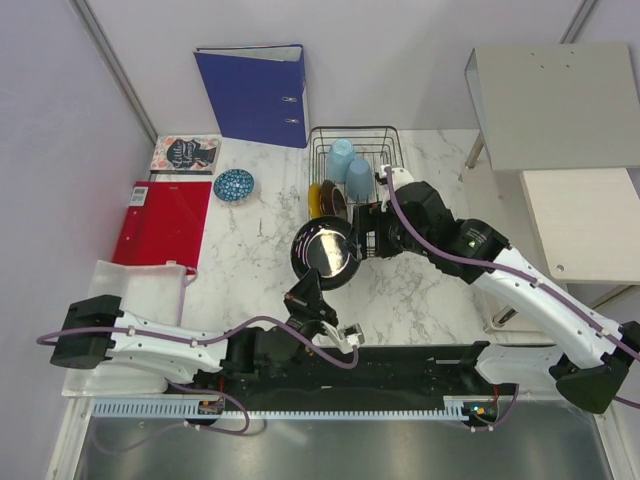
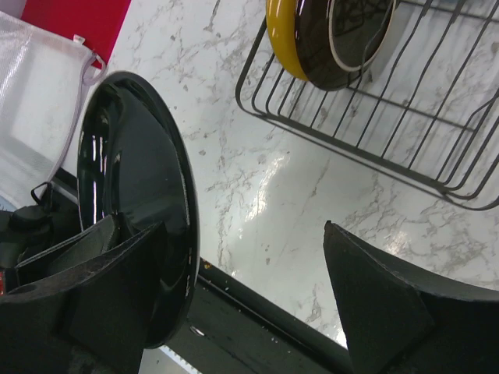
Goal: Unload the mixed dishes from the dish rack
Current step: Pick up the plate from the dish rack.
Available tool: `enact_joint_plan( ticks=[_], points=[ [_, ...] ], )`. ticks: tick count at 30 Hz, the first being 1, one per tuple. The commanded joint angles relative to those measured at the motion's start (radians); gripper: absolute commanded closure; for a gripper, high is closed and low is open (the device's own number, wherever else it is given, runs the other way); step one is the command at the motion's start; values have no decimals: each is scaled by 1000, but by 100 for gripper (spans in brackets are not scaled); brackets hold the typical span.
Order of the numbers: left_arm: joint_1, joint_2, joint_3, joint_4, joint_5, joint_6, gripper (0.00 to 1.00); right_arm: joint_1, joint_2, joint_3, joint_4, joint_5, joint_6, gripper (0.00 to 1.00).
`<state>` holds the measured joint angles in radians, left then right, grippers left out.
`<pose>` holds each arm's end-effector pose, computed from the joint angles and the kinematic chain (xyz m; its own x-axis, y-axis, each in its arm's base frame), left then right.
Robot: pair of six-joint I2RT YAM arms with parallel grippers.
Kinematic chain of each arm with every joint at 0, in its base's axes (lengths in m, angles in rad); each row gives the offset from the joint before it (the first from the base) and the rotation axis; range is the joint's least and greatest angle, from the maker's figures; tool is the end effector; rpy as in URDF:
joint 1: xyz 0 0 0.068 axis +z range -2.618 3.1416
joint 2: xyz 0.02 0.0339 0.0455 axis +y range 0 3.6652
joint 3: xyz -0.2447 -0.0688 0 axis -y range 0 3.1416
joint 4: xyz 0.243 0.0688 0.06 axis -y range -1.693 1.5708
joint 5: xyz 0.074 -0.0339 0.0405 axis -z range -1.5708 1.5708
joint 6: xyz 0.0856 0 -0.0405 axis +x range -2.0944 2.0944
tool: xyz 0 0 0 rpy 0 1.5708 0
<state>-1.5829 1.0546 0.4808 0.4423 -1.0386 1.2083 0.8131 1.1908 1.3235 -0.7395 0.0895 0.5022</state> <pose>0.0707 -0.2532 0.2294 0.4846 0.8394 -0.2459 0.1821 0.1781 0.9670 0.2069 0.2076 0.3416 -0.6675 -0.0079 -0.7446 -0.4013 0.8461 0.3507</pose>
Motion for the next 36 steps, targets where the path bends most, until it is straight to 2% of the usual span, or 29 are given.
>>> enact_joint_plan(
  ticks=[1,6,9,12,13,15,16,17,21,23,24,25,27,29,30,32,33,34,35,36],
  points=[
    [-22,54,-24,476,-44,300,98,-5,-30,-69,86,-86,41,13],
    [-22,64,-10,447,-20,269,98,-5,-56,-121,152,-148,67,19],
    [-22,62,-2,423,-20,243,98,-5,-69,-129,164,-132,68,33],
    [-22,56,2,401,-21,215,98,-5,-68,-136,167,-129,68,54],
    [-22,54,5,389,-23,205,98,-3,-69,-136,167,-125,70,68],
    [-20,48,18,340,-31,162,98,-5,-72,-142,170,-106,70,84],
    [-22,47,22,323,-34,148,98,-5,-76,-145,170,-100,70,97],
    [-20,41,30,308,-35,134,98,-5,-79,-147,170,-96,70,100],
    [-22,19,65,205,-46,25,96,-5,-85,-159,180,-62,64,100],
    [-22,9,99,171,-51,-28,74,-5,-103,-178,202,-53,62,100],
    [-20,-11,113,168,-58,-91,58,-5,-114,-187,227,-40,67,100],
    [-19,-30,126,162,-63,-130,38,-5,-134,-199,239,-34,67,100],
    [-14,-94,174,138,-74,-269,26,-3,-152,-208,264,-17,76,100],
    [10,-140,237,28,-81,-390,9,-5,-171,-211,278,-10,81,100],
    [29,-187,264,-41,-89,-544,2,-6,-175,-216,291,-10,88,100],
    [102,-231,350,-285,-87,-732,1,-5,-186,-225,307,-7,93,100],
    [133,-266,381,-378,-78,-942,1,-6,-192,-231,325,-4,102,100],
    [168,-286,436,-475,-60,-1051,1,-6,-195,-245,334,-1,105,100],
    [246,-301,459,-645,-2,-1148,1,-6,-200,-253,347,3,111,100],
    [282,-317,476,-703,29,-1306,1,-6,-209,-262,376,6,120,100]
  ],
)
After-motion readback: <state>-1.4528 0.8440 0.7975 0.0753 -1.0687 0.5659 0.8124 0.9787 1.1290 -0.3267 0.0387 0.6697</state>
